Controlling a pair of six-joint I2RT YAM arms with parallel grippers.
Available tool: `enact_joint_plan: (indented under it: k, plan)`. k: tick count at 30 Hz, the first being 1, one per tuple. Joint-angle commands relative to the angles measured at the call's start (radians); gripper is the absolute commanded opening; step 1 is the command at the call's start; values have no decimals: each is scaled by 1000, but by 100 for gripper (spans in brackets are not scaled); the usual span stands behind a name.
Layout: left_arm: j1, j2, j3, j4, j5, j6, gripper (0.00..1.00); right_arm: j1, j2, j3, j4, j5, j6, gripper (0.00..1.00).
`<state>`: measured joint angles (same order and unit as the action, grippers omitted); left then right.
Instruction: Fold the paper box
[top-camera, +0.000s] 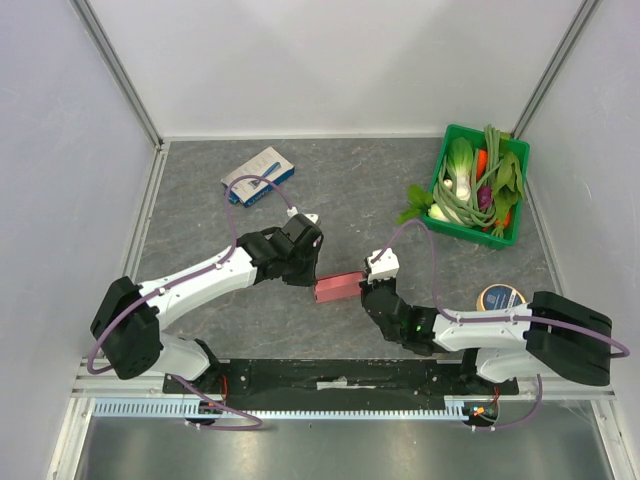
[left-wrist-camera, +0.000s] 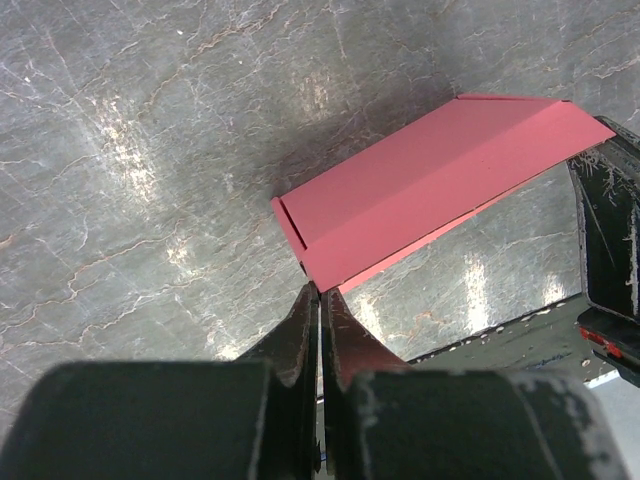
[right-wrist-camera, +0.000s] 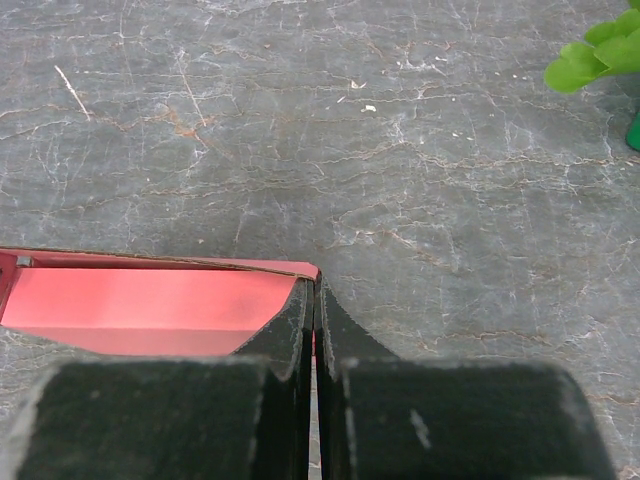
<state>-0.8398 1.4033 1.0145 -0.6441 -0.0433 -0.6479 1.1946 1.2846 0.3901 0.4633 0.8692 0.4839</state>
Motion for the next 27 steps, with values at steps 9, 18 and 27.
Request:
enact_joint_plan:
  k: [9,18,27]
  plan:
    - [-12,14,105,123,91,-68,2,40,87,-16,-38,-176,78,0]
    - [-13,-24,53,181,45,-137,2,40,93,-19,-28,-187,76,0]
    - [-13,-46,-2,233,-24,-220,2,42,102,-14,-26,-193,78,0]
